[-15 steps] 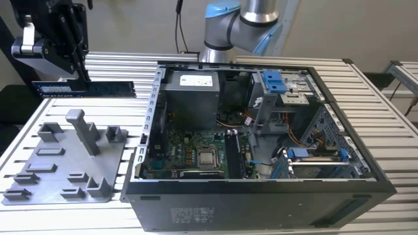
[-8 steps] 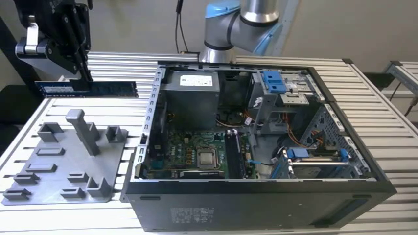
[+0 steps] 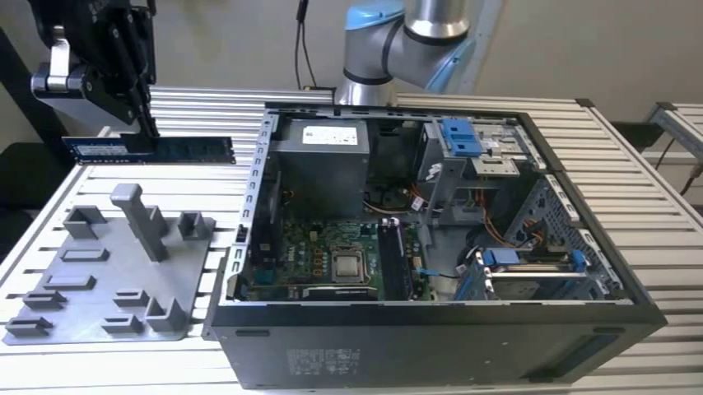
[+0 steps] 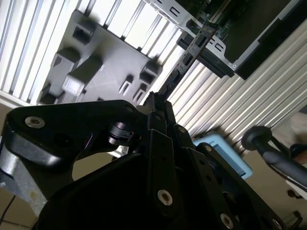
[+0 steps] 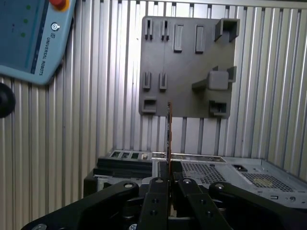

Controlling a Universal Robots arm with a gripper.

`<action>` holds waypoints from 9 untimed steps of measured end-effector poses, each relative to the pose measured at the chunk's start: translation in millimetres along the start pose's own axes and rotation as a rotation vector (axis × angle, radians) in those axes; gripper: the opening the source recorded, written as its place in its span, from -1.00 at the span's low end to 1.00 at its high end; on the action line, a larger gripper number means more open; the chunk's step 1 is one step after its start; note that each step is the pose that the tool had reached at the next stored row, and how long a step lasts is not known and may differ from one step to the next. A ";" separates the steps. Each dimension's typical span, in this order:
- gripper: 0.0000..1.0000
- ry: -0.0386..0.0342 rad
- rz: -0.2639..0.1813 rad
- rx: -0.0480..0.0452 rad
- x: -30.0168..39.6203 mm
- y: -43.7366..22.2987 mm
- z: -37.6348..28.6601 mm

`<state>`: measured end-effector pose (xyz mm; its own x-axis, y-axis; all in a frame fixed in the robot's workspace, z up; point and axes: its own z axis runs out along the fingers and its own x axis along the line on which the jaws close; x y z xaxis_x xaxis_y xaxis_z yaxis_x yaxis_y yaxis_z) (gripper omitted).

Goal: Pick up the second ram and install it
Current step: 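Pick up the second ram and move it above second insertion slot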

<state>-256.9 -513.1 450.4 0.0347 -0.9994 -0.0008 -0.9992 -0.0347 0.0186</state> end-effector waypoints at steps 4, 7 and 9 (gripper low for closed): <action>-0.72 0.0000 0.000 0.0000 0.1 -1.2 0.0; -0.72 0.0000 0.000 -0.0001 0.1 -2.5 -0.1; -0.72 0.0000 0.000 0.0000 0.1 -4.1 -0.1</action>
<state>-252.8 -513.1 450.4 0.0346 -0.9994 -0.0008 -0.9992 -0.0347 0.0186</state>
